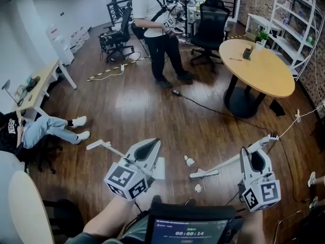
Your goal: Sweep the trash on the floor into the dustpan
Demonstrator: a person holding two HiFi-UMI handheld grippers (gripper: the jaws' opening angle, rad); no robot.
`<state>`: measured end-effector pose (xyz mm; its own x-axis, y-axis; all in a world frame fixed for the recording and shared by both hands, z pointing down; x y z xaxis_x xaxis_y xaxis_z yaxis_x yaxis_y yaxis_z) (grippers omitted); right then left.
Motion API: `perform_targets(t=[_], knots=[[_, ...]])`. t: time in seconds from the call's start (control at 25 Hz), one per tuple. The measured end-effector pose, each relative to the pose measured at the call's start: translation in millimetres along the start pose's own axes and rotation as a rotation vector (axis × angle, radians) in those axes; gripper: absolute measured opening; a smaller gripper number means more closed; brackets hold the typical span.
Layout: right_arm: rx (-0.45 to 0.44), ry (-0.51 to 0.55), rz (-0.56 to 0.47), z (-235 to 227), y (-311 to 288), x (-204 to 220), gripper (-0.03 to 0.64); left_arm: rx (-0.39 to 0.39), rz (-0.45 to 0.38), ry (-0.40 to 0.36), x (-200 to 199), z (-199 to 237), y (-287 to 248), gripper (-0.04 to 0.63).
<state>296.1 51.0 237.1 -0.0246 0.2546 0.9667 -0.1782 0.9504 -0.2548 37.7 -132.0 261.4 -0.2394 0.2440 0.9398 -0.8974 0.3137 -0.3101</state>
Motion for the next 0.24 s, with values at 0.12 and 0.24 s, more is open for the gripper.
perform_targets(t=[0.12,0.24], knots=[[0.006,0.001,-0.018,10,1,-4,0.125,0.008,-0.013,-0.001,1,7,8,0.011],[0.013,0.001,-0.019,17,2,-4,0.125,0.009,-0.019,0.000,2,13,12,0.011]])
Point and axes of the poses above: the fingertips, and each gripper's own axes: y backward along the fingers, z to its left, x out of its underside, the point moved 5 cm from there along y, backward along the fingers, and after that the axes turned 12 degrees about z, right-handed, at the moved point
